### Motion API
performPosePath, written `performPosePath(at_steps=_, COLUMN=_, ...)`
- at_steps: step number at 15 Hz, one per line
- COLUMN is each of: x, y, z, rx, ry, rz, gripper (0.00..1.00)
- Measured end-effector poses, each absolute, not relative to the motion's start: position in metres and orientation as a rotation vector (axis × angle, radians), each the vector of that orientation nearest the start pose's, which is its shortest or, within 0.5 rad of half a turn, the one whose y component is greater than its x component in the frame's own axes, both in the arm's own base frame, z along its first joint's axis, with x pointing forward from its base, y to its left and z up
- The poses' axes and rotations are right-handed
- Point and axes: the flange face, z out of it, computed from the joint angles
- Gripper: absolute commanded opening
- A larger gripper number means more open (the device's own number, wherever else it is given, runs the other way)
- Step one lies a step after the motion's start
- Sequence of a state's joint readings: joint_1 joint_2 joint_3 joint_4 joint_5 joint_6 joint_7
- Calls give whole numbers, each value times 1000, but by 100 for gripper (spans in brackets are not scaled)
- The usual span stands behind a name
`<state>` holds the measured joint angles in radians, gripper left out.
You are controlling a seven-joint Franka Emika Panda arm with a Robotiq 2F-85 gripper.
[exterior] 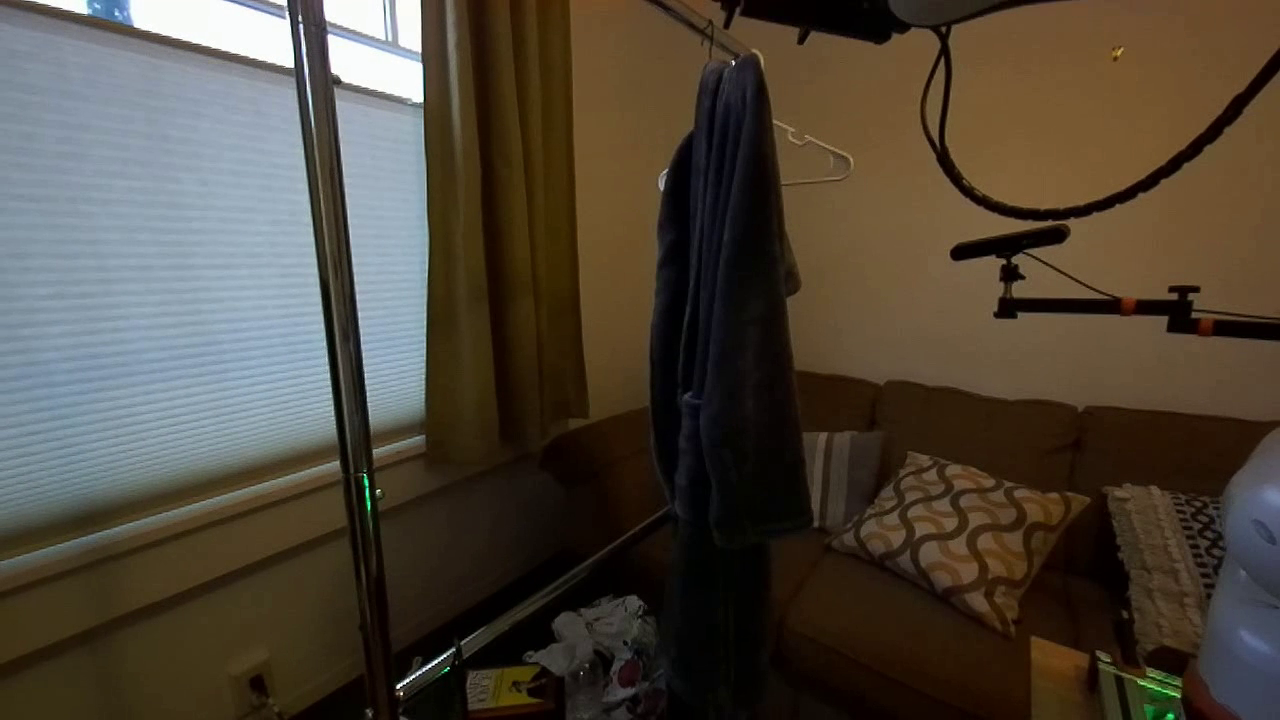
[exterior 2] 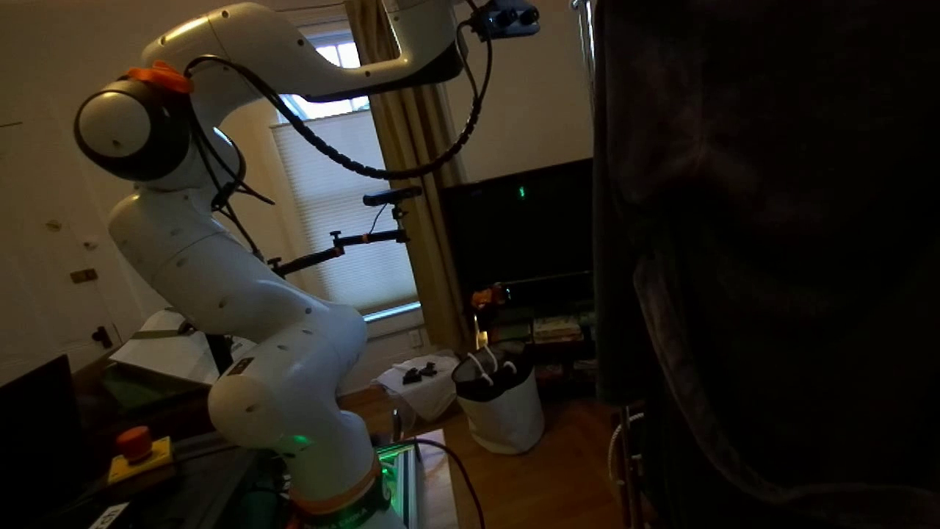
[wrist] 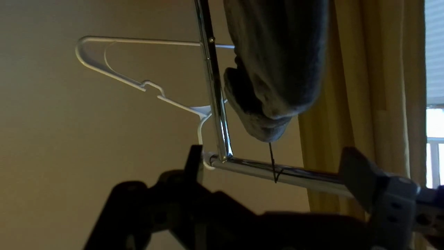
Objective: Remove the hanged bath robe from the top rail of the clothes hanging rack and hang it on the bottom rail of the rack
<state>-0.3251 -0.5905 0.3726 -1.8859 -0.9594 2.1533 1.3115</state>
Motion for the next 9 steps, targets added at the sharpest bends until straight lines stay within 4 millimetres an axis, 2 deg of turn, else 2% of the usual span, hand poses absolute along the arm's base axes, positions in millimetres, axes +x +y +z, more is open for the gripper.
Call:
performPosePath(at_steps=2, x=401, y=53, z=813, rx=-2528, ry=1423, rz=-2134, gripper=100)
performPosePath(at_steps=4, x=411, y=40, z=814, rx=-2575, ry=1437, rz=-2050, gripper=100)
performPosePath(at_steps=6, x=419, y=28, z=825, rx=-2596, ry=1412, rz=-1965, gripper=100)
performPosePath(at_steps=9, x=428, y=23, z=842, rx=-2620, ry=1338, rz=-1851, gripper=99)
